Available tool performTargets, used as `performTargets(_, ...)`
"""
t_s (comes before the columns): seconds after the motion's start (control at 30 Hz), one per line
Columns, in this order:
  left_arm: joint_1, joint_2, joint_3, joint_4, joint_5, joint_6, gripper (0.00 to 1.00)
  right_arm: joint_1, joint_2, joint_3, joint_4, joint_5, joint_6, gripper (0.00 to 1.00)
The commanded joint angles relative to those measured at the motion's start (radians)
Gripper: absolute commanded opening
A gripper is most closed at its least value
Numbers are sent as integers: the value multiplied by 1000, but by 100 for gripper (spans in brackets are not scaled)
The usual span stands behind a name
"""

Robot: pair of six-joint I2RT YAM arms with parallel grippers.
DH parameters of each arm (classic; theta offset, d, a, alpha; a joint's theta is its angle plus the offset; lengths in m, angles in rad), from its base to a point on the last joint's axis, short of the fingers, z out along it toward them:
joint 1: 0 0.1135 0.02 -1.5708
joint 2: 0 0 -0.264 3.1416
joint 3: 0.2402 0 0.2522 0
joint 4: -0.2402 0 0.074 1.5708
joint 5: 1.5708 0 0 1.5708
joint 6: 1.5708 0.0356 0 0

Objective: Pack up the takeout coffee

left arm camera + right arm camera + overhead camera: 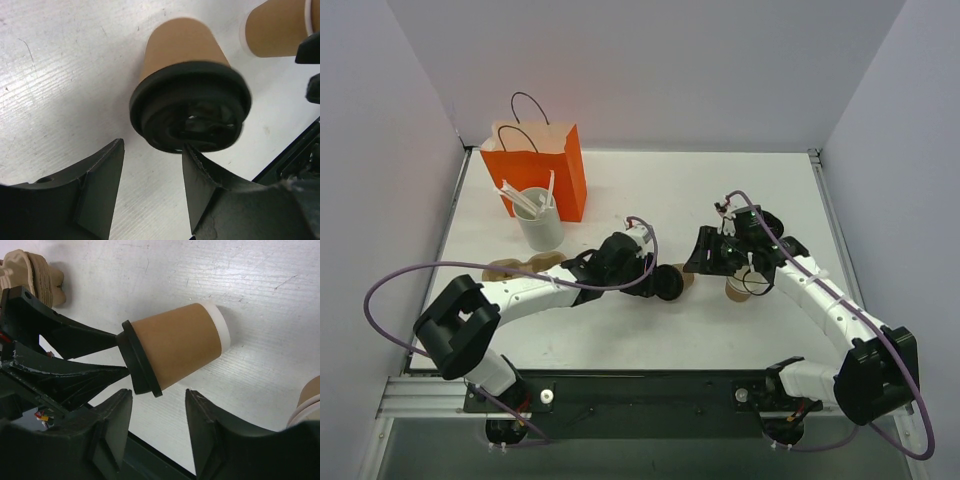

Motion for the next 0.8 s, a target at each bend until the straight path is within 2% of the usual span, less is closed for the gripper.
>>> performTargets(0.0, 3, -4, 54, -1, 15, 22, 60, 16, -8, 26, -31, 43, -11, 51)
performTargets(0.03, 4, -7, 57, -1, 20, 22, 60, 21, -8, 31, -31, 49, -17, 55)
performTargets(0.13, 4, -13, 83, -19, 15, 30, 60, 43, 9, 49, -31, 63, -57, 57)
performTargets(0.27, 4, -45, 87, -51, -25, 28, 60, 83, 18, 48, -33, 91, -86, 54)
performTargets(0.43, 17, -181, -1, -113, -204, -1, 60, 200, 44, 57, -22, 273, -117, 54)
performTargets(0.53, 38, -287, -77, -146, -276, -35, 60, 298, 71, 65, -7, 371, -165, 58)
performTargets(0.63, 84, -405, -148, -143, -290, -62, 60, 378, 108, 80, -8, 440, -195, 60)
performTargets(0.77, 156, -518, -237, -148, -252, -75, 61, 465, 185, 109, -22, 636, -209, 61)
